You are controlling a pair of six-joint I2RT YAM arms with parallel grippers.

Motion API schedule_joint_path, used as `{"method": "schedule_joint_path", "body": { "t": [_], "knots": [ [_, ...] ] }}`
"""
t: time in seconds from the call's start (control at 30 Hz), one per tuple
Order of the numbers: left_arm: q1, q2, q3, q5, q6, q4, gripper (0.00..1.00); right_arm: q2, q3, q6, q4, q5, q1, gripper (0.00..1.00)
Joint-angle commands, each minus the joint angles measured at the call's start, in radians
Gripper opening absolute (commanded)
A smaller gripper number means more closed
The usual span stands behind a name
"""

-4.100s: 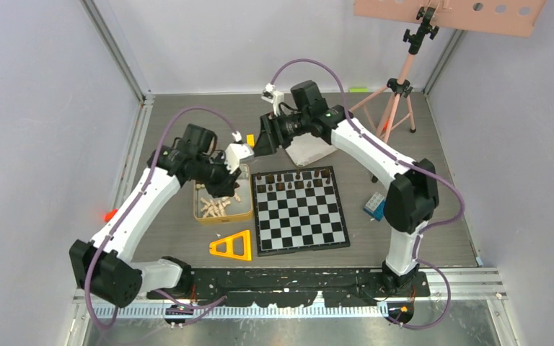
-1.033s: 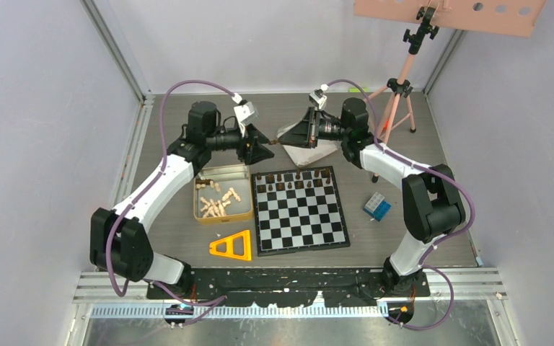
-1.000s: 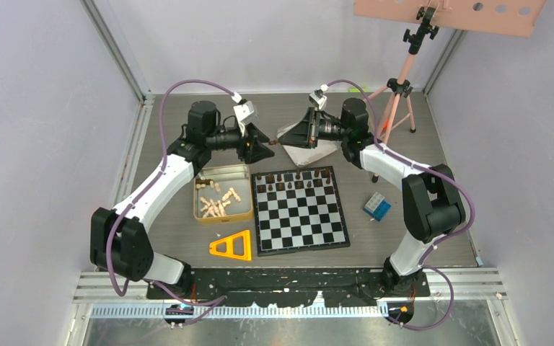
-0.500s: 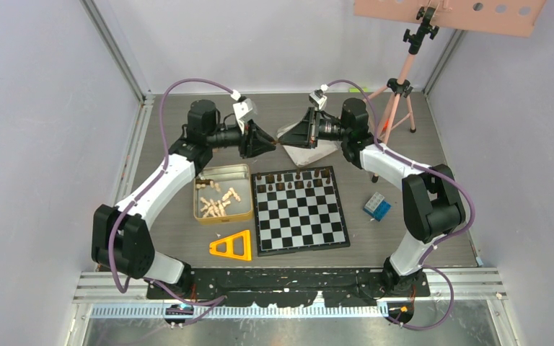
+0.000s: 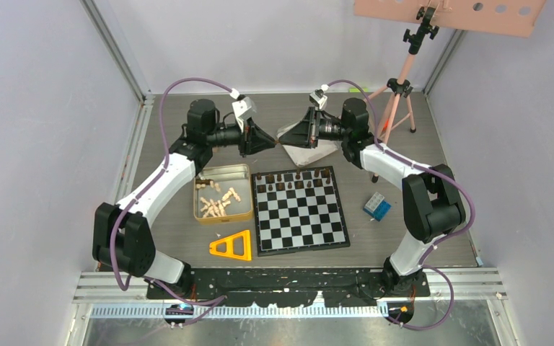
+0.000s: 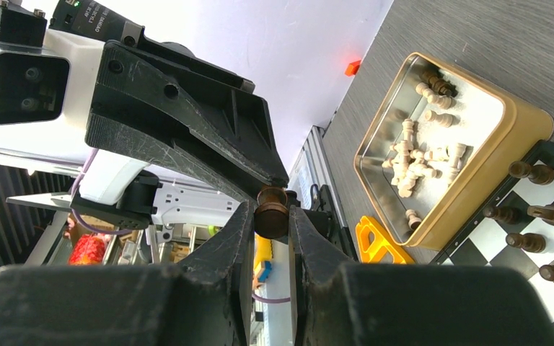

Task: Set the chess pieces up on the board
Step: Place the chess piece on the chessboard.

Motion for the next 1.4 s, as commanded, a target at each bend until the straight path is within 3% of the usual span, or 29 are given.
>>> {"method": "schedule_joint_path", "body": {
  "t": [0.0,0.1,0.17,0.27,0.47,0.67,0.8,1.0,1.23,1.37],
  "knots": [
    [-0.002,-0.004,0.014,0.045,-0.025,0.052,0.00,-0.043,-0.001,-0.009,0.057,0.013,0.001,0.02],
    [-0.002,-0.011,0.023,0.044,-0.026,0.034,0.00,-0.041,-0.003,-0.022,0.039,0.016,0.001,0.11],
    [-0.001,-0.014,0.043,0.043,0.003,-0.018,0.00,-0.042,-0.001,-0.050,0.003,0.017,-0.001,0.22],
    [-0.002,-0.013,0.092,0.026,0.105,-0.189,0.00,-0.049,0.004,-0.099,-0.036,0.015,-0.005,0.39],
    [-0.010,0.033,0.239,-0.111,0.387,-0.626,0.00,-0.082,0.031,-0.159,-0.106,-0.002,-0.066,0.54],
    [-0.097,0.169,0.478,-0.355,0.588,-1.014,0.00,-0.167,0.038,-0.333,-0.283,-0.012,-0.167,0.56],
    [-0.143,0.303,0.658,-0.481,0.607,-1.182,0.00,-0.245,0.052,-0.554,-0.559,0.018,-0.231,0.56],
    [-0.217,0.490,0.914,-0.616,0.629,-1.362,0.00,-0.355,0.027,-0.831,-0.797,0.076,-0.307,0.56],
    [-0.294,0.768,1.306,-0.755,0.677,-1.612,0.00,-0.431,-0.040,-0.947,-0.908,0.091,-0.390,0.55],
    [-0.343,0.838,1.370,-0.850,0.724,-1.622,0.00,-0.460,-0.059,-1.004,-0.961,0.097,-0.412,0.54]
  ]
}}
